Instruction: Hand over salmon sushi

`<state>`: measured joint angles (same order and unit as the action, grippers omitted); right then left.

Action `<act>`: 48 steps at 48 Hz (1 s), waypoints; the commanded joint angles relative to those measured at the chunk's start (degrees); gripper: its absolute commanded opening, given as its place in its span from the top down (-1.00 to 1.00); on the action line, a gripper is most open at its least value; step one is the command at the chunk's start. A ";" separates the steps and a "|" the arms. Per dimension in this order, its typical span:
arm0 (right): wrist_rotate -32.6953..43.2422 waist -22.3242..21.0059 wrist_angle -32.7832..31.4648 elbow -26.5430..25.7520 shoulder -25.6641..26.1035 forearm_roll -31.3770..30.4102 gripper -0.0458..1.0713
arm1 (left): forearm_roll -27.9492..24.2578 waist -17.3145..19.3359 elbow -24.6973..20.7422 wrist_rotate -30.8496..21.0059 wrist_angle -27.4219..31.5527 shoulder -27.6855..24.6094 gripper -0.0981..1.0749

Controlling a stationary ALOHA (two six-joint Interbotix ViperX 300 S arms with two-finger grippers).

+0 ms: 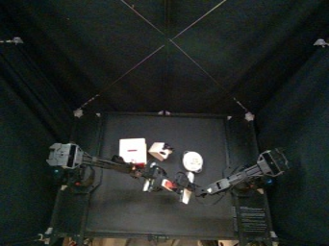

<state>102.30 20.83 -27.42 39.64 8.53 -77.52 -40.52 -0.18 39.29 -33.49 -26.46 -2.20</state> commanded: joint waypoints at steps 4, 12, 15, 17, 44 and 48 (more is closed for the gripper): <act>0.09 -0.18 0.00 -1.41 0.88 -0.18 0.12 | 0.09 -0.09 -1.67 -0.09 -0.26 0.44 -0.90; 0.09 -0.18 0.00 -1.32 0.88 -0.18 0.12 | 0.00 -0.09 -1.67 -0.09 -0.26 0.35 -0.84; 0.09 -0.18 0.00 -1.32 0.79 -0.09 0.12 | 0.00 -0.09 -1.76 -0.09 -0.26 0.35 -0.79; 0.09 -0.18 0.00 -1.32 0.79 -0.09 0.12 | 0.00 -0.09 -1.76 -0.09 -0.26 0.35 -0.76; 0.00 -0.18 0.00 -1.41 0.26 0.70 0.12 | -0.62 0.44 -1.49 0.09 -0.18 0.26 -0.16; 0.09 -0.35 0.00 -1.49 0.26 0.70 0.12 | -0.62 0.44 -1.05 0.18 -0.26 0.18 -0.16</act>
<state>102.30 20.74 -27.42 39.64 8.00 -76.82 -41.13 0.09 39.02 -33.49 -26.46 -2.37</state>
